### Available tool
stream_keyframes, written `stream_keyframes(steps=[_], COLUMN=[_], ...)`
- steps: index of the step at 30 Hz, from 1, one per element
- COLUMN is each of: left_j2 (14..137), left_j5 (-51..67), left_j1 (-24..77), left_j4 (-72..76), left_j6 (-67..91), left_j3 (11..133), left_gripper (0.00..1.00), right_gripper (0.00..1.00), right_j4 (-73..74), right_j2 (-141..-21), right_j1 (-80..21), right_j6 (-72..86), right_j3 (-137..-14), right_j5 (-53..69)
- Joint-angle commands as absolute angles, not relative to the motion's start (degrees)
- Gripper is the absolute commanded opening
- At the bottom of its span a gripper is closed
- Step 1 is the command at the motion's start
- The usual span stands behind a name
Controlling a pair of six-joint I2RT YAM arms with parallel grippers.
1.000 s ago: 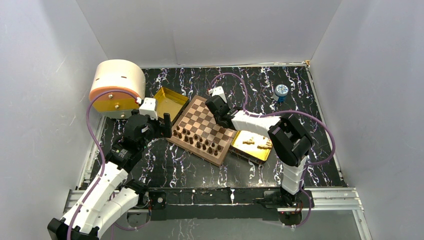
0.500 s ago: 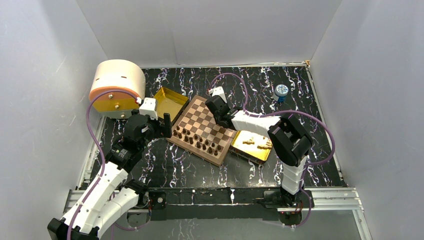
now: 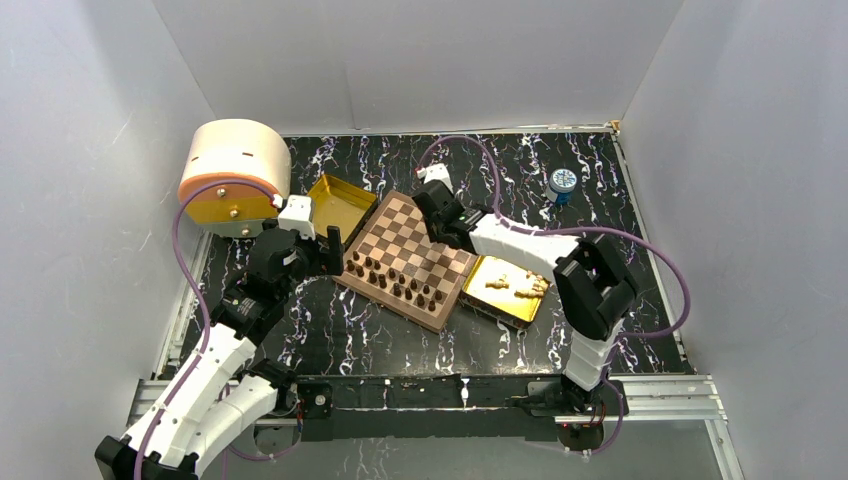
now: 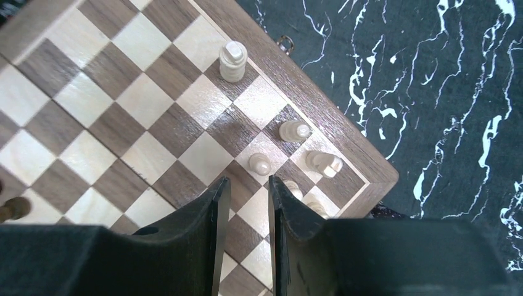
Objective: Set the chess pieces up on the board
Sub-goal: Place the chess piece on the chessboard, then pick up the chess piece from the storage box.
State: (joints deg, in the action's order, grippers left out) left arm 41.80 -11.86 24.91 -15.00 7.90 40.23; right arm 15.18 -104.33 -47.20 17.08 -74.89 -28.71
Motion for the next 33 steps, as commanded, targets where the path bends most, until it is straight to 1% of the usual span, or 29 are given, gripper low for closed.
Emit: stream_keyframes(steps=[1,6,12,15,20,21,25,27,30,33], left_j2=[41.8,42.4,41.7,42.2,47.4,48.6,52.5,54.3,56.9,59.1], left_j5=[-14.3,-15.3,-13.6,-10.4,-6.9,-6.4,-2.3,2.2,7.8,9.5], left_j1=[25.0,25.0,25.0,25.0,25.0,25.1,25.0,25.0,25.1,25.3], left_j4=[-14.9,-15.5,-15.5,-14.1,-15.9,-16.6,-17.0,-16.5,-15.0,-14.5], left_j6=[8.1,9.7,9.8,9.8,11.8,11.9,13.1,14.3,15.9,16.1], left_j3=[40.5,40.8,40.5,39.6,42.0,42.7,44.0,45.0,46.1,46.8], left_gripper=[0.95,0.97,0.95,0.90,0.72,0.70,0.66,0.62,0.59,0.55], right_gripper=[0.38,0.36,0.33,0.32,0.32,0.32,0.32,0.32,0.32,0.32], right_j4=[19.7,25.6,31.5,33.0,33.8,33.3,31.1,30.7,30.1,29.3], right_j2=[-98.0,-93.7,-87.0,-84.1,-80.4,-79.7,-77.8,-77.3,-76.4,-75.5], right_j1=[-46.9,-46.9,-46.5,-46.3,-46.2,-46.2,-46.2,-46.2,-46.2,-45.8], right_j6=[19.5,24.9,29.9,30.0,30.5,30.5,29.9,29.7,29.6,29.7], right_j3=[-79.2,-78.6,-73.0,-70.5,-68.2,-67.7,-66.0,-65.3,-63.4,-60.8], right_j5=[-27.2,-25.8,-21.9,-20.1,-18.1,-17.8,-16.9,-16.6,-16.8,-17.1])
